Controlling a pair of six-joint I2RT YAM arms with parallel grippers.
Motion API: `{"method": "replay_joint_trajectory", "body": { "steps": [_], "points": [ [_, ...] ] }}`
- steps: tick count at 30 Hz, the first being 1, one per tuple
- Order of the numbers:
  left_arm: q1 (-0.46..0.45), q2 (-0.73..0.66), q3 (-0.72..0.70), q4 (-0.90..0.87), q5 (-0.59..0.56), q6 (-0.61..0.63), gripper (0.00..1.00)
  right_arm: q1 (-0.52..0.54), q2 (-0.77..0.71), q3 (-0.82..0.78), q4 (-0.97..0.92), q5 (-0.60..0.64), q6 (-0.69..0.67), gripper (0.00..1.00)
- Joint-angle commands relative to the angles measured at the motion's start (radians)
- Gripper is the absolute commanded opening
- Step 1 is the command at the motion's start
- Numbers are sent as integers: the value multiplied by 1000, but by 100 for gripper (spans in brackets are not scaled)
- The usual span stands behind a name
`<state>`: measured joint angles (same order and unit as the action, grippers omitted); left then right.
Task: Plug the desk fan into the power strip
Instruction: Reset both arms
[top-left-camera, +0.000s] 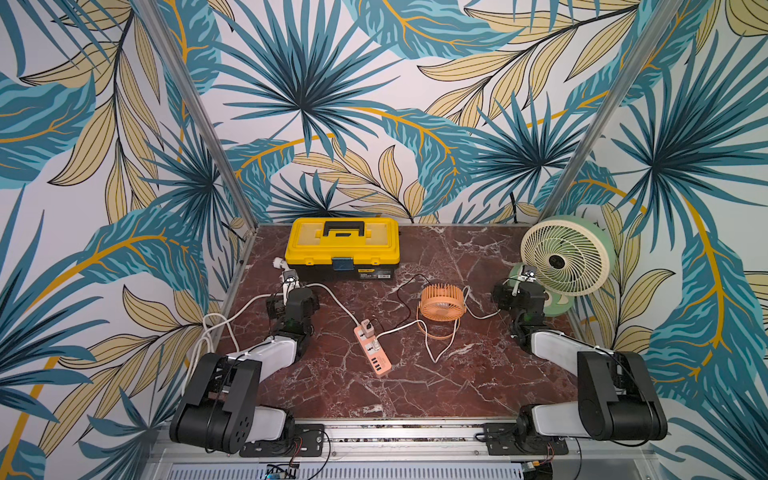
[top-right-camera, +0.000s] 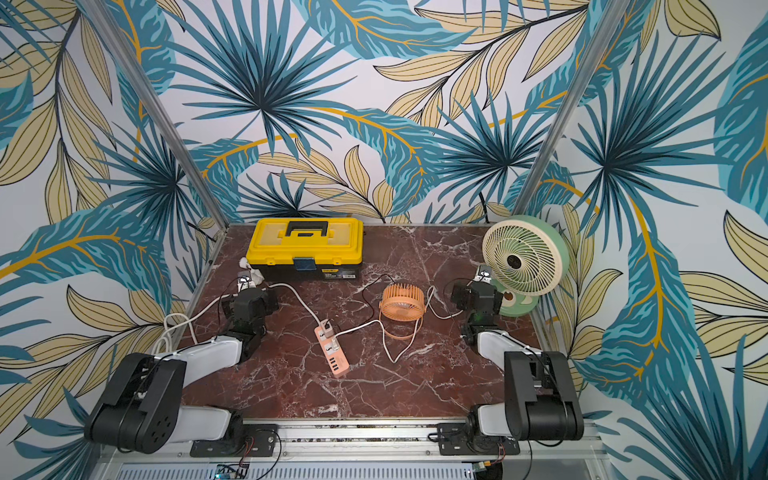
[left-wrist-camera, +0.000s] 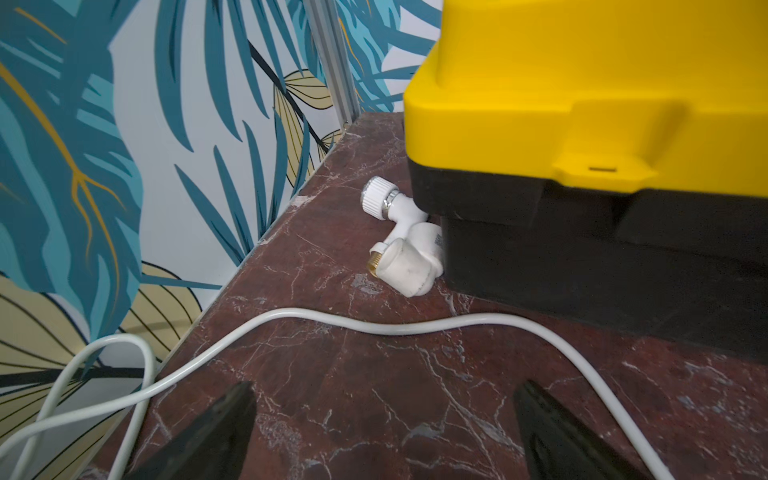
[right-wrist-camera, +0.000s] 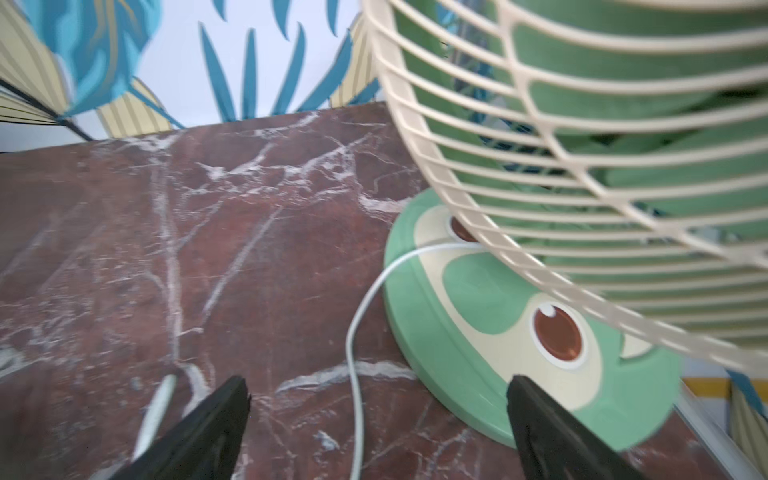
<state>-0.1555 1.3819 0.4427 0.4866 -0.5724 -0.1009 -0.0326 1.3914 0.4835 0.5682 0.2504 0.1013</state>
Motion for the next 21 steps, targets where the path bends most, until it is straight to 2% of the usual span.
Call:
{"method": "replay_joint_trajectory", "body": {
  "steps": [1, 4, 5, 7, 9, 12, 18, 20, 21],
  "points": [
    [6, 10, 14, 118, 9, 62, 100, 16, -78, -114, 152, -74, -32, 99],
    [8, 93, -99, 462, -6, 103, 100, 40, -155, -192, 212, 6, -4, 100],
    [6, 96, -77, 439, -1, 107, 100, 50, -176, -192, 178, 21, 0, 100],
    [14, 61, -15, 239, 31, 72, 100, 72, -198, -185, 119, 52, 2, 100],
    [23, 85, -17, 277, 38, 84, 100, 94, -228, -198, 95, 63, -7, 99],
    [23, 83, 7, 223, 43, 81, 100, 105, -236, -209, 104, 79, -12, 100],
    [23, 89, 27, 189, 54, 80, 100, 103, -74, -168, 272, 71, -79, 100],
    [24, 93, 11, 211, 115, 105, 100, 91, 85, -182, 442, -21, -92, 99],
    [23, 95, -10, 255, 163, 125, 100, 106, 164, -186, 592, -25, -120, 99]
  ]
}}
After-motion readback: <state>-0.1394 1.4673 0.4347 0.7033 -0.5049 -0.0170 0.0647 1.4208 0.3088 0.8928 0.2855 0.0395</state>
